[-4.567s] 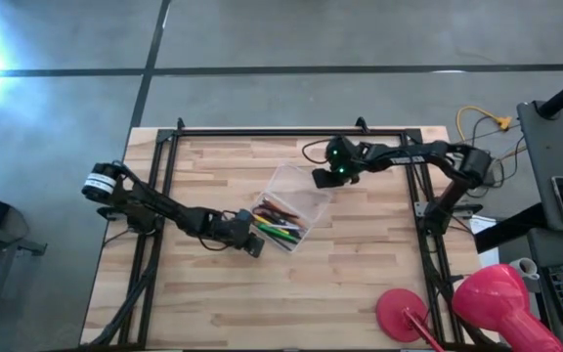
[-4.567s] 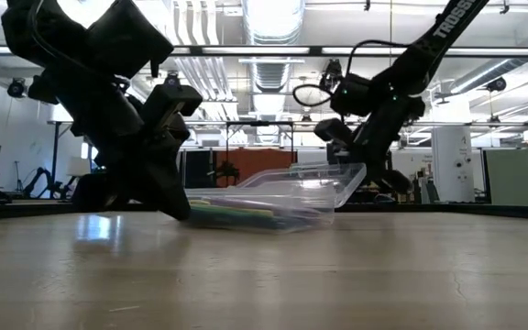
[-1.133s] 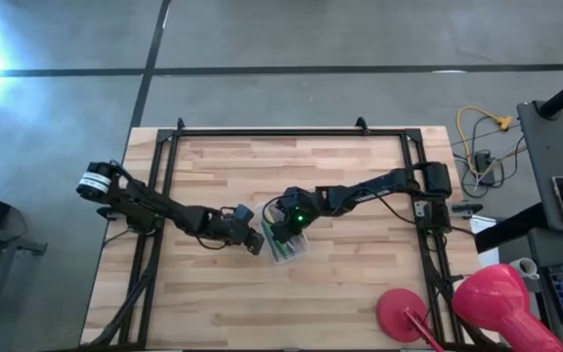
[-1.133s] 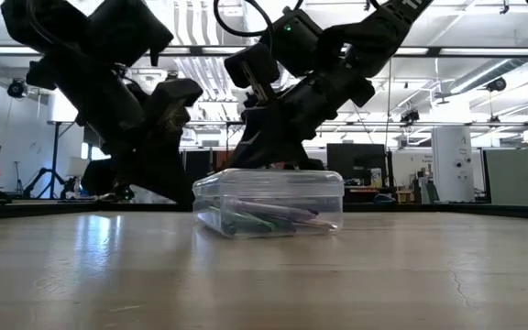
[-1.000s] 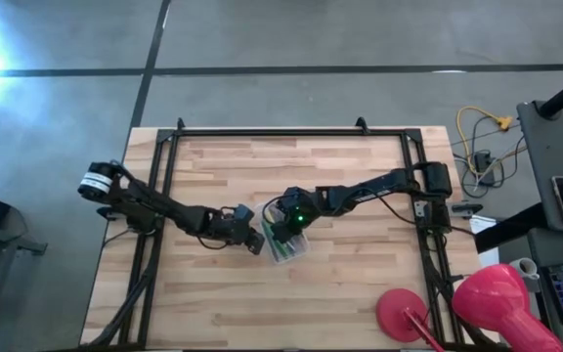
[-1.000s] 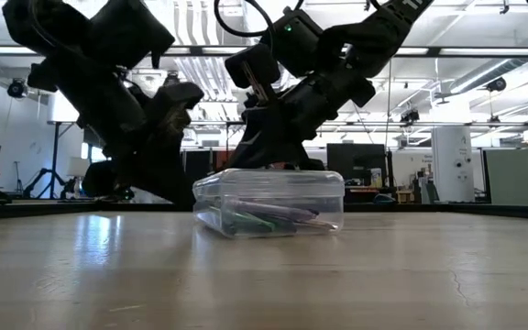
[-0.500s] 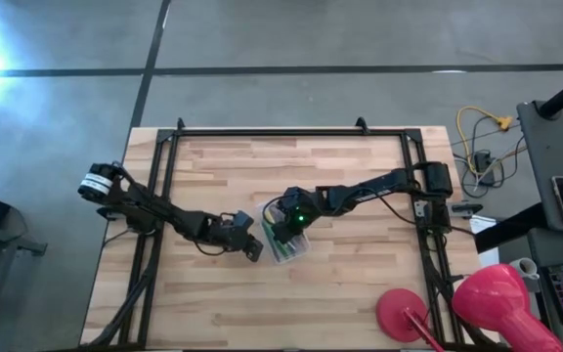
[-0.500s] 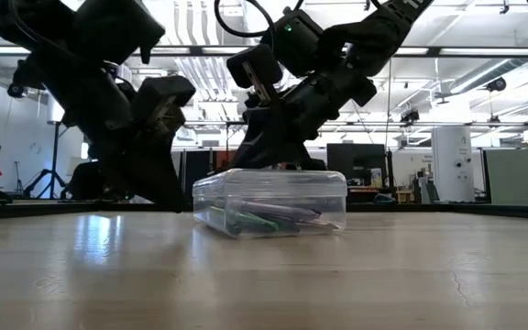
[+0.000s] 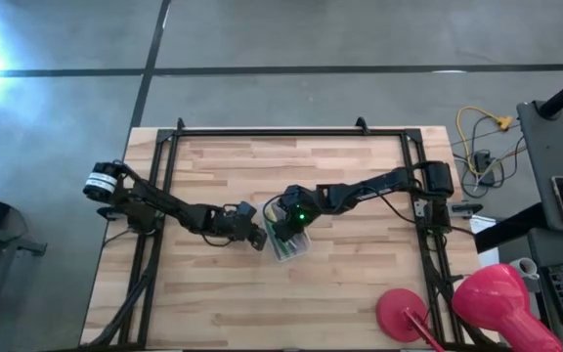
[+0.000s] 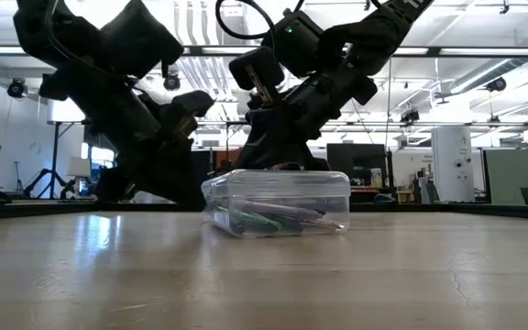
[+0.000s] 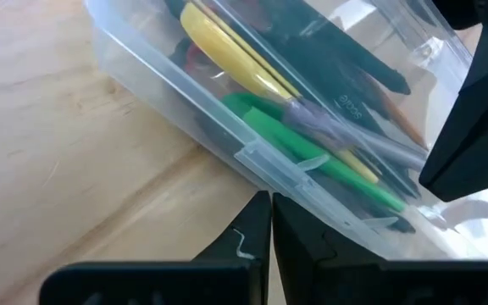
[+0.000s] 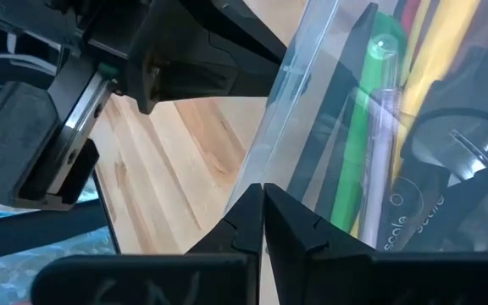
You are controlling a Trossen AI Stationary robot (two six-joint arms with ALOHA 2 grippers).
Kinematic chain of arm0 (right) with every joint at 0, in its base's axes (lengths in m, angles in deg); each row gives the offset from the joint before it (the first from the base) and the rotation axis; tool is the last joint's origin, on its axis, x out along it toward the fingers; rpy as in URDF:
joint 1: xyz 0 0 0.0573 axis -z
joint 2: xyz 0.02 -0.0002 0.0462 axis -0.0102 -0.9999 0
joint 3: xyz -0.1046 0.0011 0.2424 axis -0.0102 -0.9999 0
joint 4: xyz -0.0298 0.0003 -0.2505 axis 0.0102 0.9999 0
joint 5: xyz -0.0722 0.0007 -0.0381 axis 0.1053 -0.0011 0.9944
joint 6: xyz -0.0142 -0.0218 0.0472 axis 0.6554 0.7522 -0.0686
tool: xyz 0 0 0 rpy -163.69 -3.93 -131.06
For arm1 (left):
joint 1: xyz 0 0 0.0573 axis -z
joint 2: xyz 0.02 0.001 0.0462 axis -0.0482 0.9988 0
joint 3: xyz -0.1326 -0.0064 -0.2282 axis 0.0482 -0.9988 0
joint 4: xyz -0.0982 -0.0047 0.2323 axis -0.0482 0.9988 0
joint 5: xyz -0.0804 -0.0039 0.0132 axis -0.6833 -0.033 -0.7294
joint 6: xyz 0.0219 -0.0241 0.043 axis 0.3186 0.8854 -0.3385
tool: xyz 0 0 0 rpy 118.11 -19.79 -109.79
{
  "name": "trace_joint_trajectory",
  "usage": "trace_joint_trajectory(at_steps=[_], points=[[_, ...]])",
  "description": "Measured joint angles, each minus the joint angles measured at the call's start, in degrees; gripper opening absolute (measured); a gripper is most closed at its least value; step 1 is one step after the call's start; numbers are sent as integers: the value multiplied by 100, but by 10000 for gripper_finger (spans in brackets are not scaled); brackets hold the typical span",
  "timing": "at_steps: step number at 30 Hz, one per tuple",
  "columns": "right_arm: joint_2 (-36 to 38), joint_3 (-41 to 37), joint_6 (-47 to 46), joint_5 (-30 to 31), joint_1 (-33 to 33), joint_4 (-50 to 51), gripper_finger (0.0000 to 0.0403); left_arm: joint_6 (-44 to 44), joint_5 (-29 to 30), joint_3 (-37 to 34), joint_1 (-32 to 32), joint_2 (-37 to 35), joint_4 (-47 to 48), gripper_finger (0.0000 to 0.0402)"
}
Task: Pick & place school supplies into a supply box
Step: Close the transparent case
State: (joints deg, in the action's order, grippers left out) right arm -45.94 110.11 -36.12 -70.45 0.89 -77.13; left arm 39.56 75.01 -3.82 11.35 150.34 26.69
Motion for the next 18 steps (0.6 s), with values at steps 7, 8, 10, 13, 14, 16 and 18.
trace_joint_trajectory(at_steps=[7,8,10,13,14,16,18], points=[[-2,0,23,-1,0,4,8,-70,-12,0,-27,17,-40,0],[-2,0,36,-1,0,9,8,-70,-10,0,-27,17,-44,0],[-2,0,48,-1,0,12,8,-79,-5,0,-27,20,-54,0],[-4,0,87,-1,0,16,8,-199,9,0,-27,28,-89,0],[-4,0,106,-2,0,19,8,-265,26,0,-27,54,-133,0],[-4,0,173,-18,0,41,8,-346,43,-2,-28,118,-256,0],[-4,0,194,-38,0,45,8,-371,49,-4,-29,204,-369,0]])
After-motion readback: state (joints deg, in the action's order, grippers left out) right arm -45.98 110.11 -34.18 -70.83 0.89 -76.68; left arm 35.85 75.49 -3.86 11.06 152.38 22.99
